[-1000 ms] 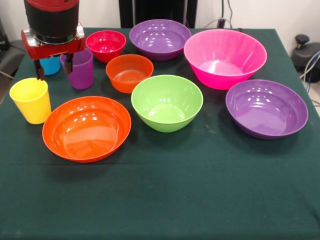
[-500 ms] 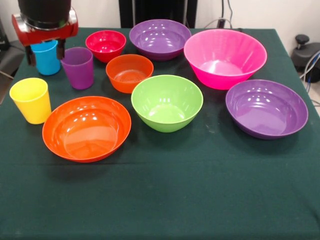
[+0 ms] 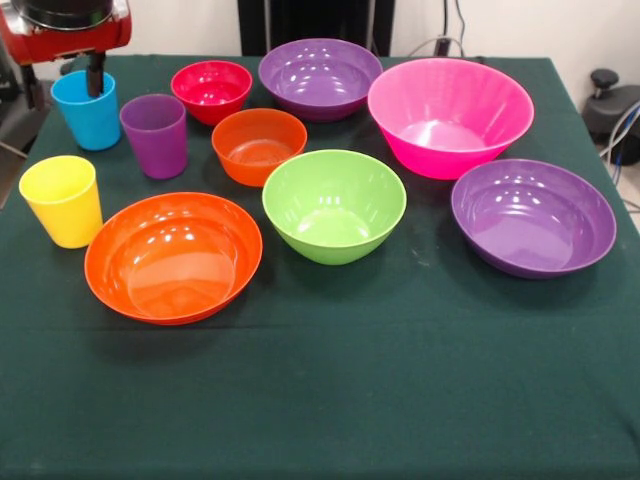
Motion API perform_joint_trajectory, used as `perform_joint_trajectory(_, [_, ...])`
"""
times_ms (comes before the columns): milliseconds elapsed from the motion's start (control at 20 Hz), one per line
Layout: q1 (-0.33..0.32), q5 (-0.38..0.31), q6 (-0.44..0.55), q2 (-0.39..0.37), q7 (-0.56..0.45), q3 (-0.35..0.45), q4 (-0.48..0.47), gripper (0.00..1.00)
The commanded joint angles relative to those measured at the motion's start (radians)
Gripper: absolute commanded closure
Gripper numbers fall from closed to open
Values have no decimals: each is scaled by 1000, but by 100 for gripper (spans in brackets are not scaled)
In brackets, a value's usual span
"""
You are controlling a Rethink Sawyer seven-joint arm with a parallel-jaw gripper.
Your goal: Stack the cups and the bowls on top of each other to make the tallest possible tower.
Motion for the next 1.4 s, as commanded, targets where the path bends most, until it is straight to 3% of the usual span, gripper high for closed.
perform_joint_trajectory(50, [-22,-75,-33,13,-266,-21,154,0])
perform_joint_trajectory(600, [-56,-75,-25,-28,-227,-19,235,0])
perform_joint_trajectory(1400, [-140,-100,-171,-17,-117,-30,386,0])
